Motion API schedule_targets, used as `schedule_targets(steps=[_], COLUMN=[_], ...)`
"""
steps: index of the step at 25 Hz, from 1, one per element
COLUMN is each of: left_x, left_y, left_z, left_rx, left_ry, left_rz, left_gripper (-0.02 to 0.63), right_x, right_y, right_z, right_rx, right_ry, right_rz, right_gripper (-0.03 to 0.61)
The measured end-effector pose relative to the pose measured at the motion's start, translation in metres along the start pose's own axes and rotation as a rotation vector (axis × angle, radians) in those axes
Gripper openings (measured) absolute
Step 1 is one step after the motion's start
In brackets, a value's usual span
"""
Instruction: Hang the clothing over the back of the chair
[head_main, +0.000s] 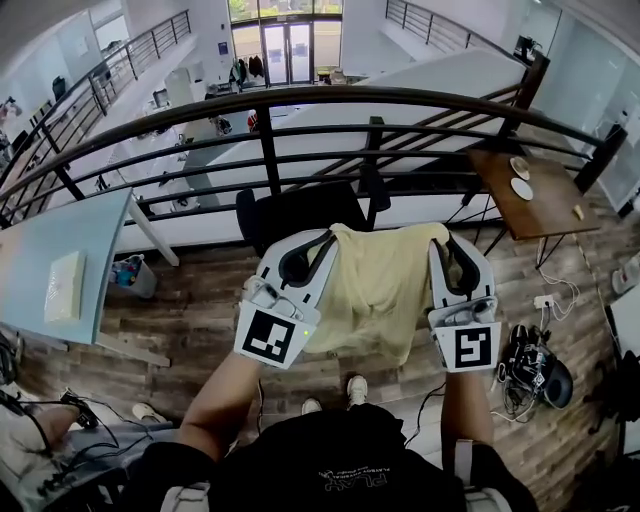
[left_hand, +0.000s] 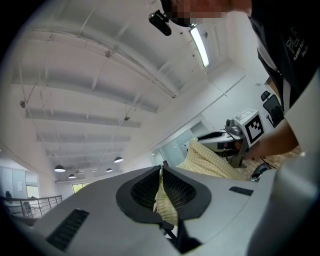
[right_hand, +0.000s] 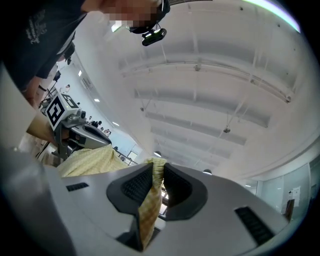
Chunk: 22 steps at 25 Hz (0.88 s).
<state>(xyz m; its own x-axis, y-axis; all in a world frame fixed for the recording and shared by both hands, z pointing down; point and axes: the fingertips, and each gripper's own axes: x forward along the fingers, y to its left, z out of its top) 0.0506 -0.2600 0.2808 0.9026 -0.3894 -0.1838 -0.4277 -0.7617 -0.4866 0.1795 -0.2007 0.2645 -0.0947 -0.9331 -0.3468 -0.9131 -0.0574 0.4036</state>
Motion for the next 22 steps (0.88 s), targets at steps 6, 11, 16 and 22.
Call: schedule_targets(steps=[6, 11, 16, 22], left_x=[0.030, 0.047, 0.054, 0.067], left_y=[0.018, 0.034, 0.045, 0.056], left_z=[-0.011, -0.021, -0.032, -0.034], left_rx=[-0.011, -0.004, 0.011, 0.036], left_ry=[0.013, 0.024, 0.059, 0.077], left_rz=[0.038, 0.087, 0.105, 0.122], left_gripper=[0.031, 0.029, 0.031, 0.031], right_x=[0.033, 0.058, 0.077, 0.104], right_y=[-0.017, -0.027, -0.028, -0.022], right_z=[-0.019, -0.027, -0.033, -0.038], right_rx=[0.007, -0.012, -0.069, -0.097], right_ry=[-0.017, -0.038, -0.031, -0.051], right_rz=[0.060, 0.110, 0.179, 0.287], right_gripper=[0.072, 0.072, 0.072, 0.072])
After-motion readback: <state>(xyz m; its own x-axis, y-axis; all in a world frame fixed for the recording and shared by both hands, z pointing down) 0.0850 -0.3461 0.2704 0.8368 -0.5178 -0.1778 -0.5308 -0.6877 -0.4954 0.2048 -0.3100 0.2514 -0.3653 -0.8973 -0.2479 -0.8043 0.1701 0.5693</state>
